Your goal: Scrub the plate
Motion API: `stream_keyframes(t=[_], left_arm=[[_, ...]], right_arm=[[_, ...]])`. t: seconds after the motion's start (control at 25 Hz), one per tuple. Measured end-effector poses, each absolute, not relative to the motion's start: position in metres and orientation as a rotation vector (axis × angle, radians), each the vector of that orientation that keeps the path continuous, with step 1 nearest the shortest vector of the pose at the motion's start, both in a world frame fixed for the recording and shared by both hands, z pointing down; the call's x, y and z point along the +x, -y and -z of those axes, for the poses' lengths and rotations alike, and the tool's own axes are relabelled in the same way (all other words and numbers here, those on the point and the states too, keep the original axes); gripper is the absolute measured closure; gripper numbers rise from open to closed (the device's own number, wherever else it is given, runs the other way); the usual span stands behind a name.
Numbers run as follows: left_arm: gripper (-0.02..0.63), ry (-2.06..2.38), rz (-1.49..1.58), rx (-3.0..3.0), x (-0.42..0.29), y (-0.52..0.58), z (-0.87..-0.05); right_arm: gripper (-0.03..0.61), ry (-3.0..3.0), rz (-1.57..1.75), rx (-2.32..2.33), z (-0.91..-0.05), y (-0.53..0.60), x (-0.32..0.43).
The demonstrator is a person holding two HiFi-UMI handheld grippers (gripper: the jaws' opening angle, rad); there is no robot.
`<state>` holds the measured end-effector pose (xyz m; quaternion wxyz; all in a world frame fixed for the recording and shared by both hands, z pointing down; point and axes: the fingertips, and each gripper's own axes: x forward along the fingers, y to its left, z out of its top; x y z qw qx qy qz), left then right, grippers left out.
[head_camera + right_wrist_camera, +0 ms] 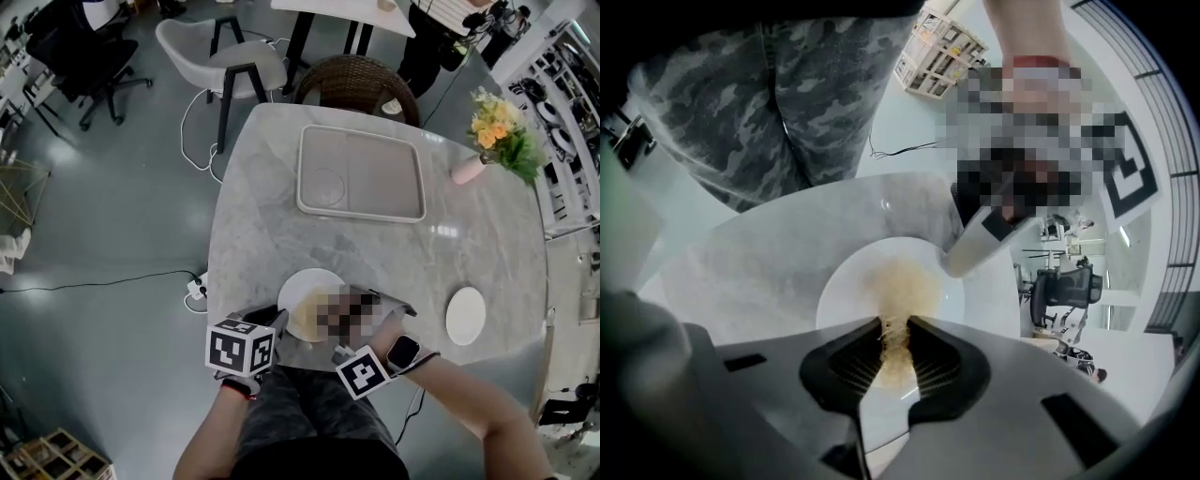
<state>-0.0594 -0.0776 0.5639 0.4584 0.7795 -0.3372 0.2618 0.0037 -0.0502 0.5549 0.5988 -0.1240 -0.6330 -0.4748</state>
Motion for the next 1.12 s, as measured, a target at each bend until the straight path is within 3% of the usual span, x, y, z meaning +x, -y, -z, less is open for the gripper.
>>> stream_keyframes(t=[0.56, 1.12], left_arm=[[0.534, 0.840, -0.622, 1.906, -0.059, 0.075, -0.563], [0.534, 0.842, -0.617, 1.902, -0.058, 0.075, -0.564]], right_arm=[[0.508, 1.457, 0.970, -0.058, -0.552, 0.090, 0.014], [0.508, 1.433, 0.952, -0.213, -0.554, 0.035, 0.041]])
